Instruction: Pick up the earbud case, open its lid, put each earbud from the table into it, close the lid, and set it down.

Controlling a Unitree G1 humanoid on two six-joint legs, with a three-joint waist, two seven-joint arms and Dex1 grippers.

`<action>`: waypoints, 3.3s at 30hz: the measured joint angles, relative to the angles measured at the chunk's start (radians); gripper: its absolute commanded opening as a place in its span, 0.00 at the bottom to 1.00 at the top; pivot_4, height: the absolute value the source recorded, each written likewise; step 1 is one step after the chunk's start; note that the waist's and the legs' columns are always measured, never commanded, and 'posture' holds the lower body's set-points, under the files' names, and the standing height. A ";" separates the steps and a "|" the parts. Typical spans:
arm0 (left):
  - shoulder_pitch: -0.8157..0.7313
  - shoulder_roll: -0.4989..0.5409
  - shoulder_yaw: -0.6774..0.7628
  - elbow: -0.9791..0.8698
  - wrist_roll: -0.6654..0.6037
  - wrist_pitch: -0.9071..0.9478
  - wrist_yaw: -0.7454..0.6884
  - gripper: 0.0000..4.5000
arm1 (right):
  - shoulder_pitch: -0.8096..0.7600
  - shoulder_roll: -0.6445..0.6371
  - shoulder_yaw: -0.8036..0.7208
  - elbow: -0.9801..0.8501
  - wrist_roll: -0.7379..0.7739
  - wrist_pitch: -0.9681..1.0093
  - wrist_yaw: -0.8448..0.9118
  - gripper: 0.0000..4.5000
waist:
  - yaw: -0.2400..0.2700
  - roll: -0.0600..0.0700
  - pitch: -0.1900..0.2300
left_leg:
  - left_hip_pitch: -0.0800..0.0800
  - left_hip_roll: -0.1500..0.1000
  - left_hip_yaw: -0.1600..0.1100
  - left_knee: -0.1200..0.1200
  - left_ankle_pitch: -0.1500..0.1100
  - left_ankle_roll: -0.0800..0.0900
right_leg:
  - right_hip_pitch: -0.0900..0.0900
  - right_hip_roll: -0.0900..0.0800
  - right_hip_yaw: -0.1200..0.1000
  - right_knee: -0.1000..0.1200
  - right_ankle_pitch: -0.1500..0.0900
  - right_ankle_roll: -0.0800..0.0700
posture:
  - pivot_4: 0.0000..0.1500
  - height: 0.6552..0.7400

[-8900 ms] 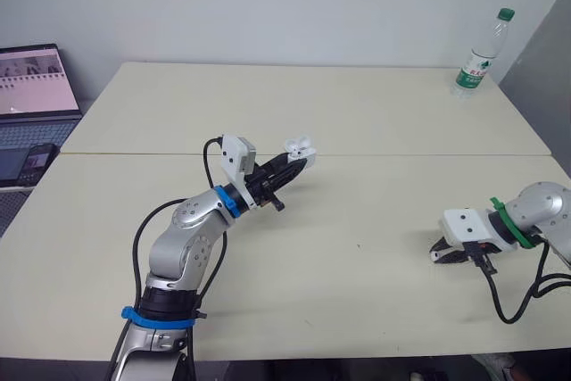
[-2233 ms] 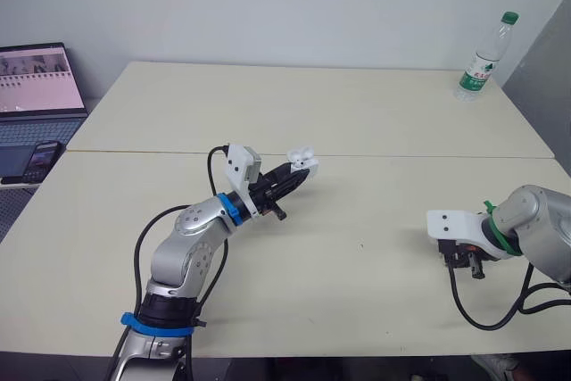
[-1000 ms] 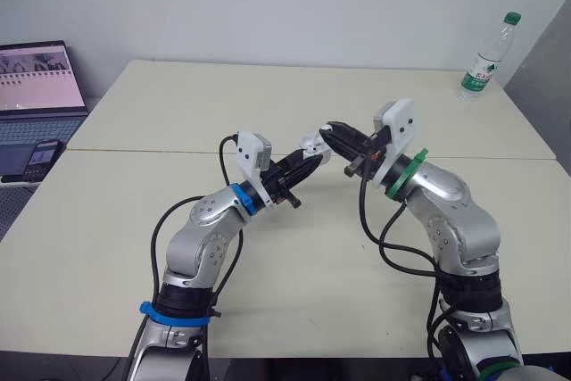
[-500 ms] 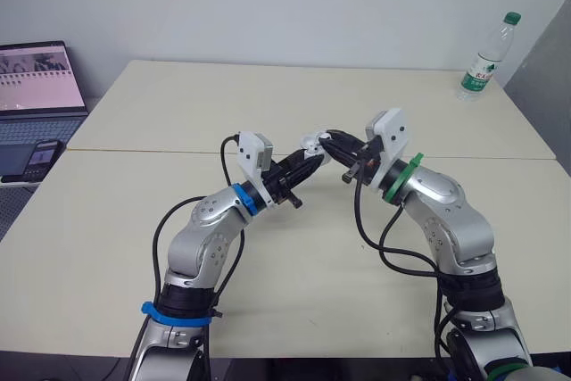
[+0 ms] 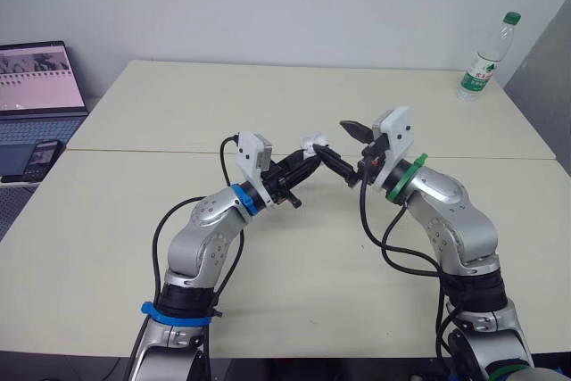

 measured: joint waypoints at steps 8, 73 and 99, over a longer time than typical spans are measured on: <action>-0.002 0.037 0.000 0.006 -0.018 0.016 -0.053 0.17 | -0.082 -0.114 -0.180 0.009 0.326 0.257 0.056 0.95 | 0.000 0.000 0.000 | 0.000 0.000 0.000 -0.001 0.000 0.000 | 0.000 0.000 0.000 0.000 0.000 0.000 | 1.00 0.95; -0.142 0.124 -0.116 0.102 -0.206 0.344 -0.418 0.17 | 0.068 -0.471 -0.133 0.035 0.690 0.606 0.401 0.01 | -0.001 0.000 0.001 | -0.008 0.000 -0.001 0.000 -0.001 0.001 | -0.007 0.001 0.000 -0.002 -0.002 0.003 | 1.00 0.95; -0.363 -0.016 -0.201 0.561 0.078 0.405 -0.236 0.17 | 0.302 -0.401 -0.195 0.058 0.322 0.163 0.203 0.01 | -0.001 0.000 0.001 | -0.009 -0.001 -0.002 0.000 0.000 0.001 | -0.008 0.002 -0.001 -0.001 -0.002 0.003 | 1.00 0.95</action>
